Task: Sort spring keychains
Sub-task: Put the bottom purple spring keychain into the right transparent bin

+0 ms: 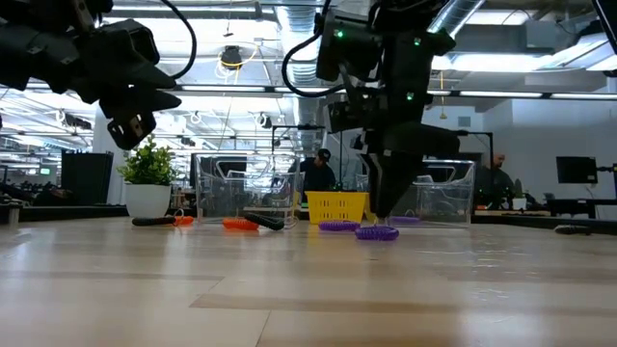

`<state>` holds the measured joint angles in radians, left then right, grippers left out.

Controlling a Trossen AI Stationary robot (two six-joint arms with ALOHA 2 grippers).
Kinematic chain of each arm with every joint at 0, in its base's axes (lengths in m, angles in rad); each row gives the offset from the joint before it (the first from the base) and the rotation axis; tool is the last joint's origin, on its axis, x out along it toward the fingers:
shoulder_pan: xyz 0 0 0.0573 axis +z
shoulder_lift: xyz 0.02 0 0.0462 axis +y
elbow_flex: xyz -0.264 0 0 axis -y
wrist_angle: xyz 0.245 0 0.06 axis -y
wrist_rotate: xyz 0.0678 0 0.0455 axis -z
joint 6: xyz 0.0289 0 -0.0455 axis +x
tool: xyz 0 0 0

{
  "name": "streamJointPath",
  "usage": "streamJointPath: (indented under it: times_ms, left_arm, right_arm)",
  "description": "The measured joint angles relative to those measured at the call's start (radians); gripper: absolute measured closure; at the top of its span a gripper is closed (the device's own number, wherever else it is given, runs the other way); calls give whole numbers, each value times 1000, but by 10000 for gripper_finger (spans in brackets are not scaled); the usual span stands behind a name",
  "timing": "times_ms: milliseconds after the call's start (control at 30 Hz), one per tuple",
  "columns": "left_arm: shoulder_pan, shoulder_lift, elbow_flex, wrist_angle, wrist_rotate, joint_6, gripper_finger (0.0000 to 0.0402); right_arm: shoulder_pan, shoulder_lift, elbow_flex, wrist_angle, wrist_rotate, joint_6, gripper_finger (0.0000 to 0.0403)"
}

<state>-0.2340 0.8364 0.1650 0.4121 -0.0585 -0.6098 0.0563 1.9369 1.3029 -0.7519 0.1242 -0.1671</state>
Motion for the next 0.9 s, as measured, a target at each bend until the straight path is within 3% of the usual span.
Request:
streamJointPath:
  times_ms: [900]
  left_arm:
    - [0, 0, 0, 0, 7, 0, 307]
  right_arm:
    - [6, -1, -1, 6, -42, -52, 310]
